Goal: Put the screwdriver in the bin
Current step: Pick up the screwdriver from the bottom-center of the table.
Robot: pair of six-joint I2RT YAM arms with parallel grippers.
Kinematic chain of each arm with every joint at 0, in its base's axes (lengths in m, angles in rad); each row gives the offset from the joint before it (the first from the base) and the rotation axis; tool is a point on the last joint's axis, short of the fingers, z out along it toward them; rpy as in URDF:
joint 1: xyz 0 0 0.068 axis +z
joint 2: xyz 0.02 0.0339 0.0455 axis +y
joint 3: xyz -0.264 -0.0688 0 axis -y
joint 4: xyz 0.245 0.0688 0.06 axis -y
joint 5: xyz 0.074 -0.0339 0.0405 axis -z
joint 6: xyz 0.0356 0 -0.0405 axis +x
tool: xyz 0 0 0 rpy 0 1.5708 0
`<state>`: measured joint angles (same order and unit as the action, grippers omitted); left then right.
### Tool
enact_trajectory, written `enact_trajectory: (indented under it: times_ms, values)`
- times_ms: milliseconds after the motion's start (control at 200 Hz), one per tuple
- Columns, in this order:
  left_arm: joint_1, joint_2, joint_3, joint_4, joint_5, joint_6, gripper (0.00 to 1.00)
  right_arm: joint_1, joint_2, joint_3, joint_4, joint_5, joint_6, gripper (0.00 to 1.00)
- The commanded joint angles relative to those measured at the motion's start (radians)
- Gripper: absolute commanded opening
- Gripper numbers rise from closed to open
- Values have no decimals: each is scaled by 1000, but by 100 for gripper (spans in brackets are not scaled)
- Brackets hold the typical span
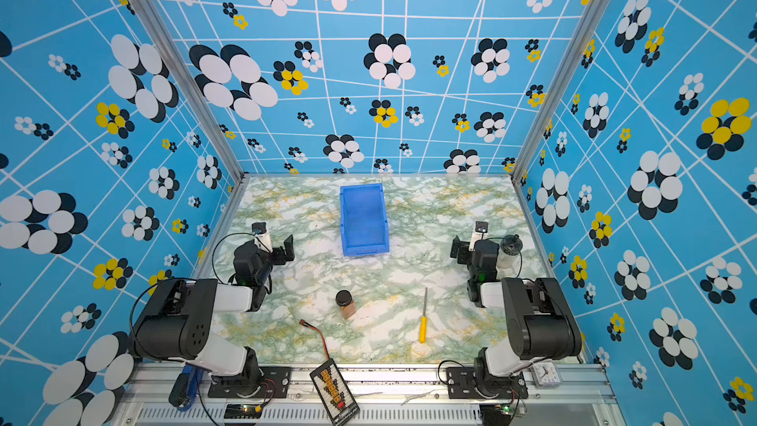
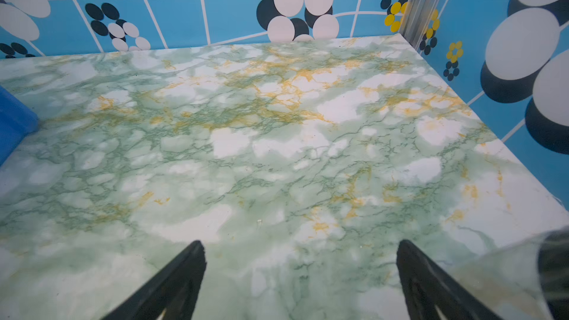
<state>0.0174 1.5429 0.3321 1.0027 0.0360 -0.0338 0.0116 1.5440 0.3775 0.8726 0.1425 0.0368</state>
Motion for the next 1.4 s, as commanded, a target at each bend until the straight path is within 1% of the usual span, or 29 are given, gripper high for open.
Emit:
enact_trajectory:
  times_ms: [0, 945, 1040, 1120, 1200, 1295, 1395]
  values:
    - [-4, 9, -8, 31, -10, 2, 99, -6, 2, 12, 23, -16, -2, 99]
    - [-4, 9, -8, 31, -9, 2, 99, -5, 2, 11, 23, -15, -2, 99]
    - [-4, 16, -12, 51, 44, 24, 99, -5, 4, 11, 23, -16, 0, 99]
    - [-7, 20, -19, 75, 63, 32, 99, -7, 4, 14, 20, -16, 1, 99]
    - [-10, 16, -17, 60, 131, 60, 99, -6, 2, 12, 22, -15, 0, 99]
    - [-13, 11, -31, 75, 176, 75, 99, -6, 2, 11, 22, -16, 0, 99]
    - [-17, 10, -21, 55, 159, 77, 99, -5, 2, 12, 24, -15, 0, 99]
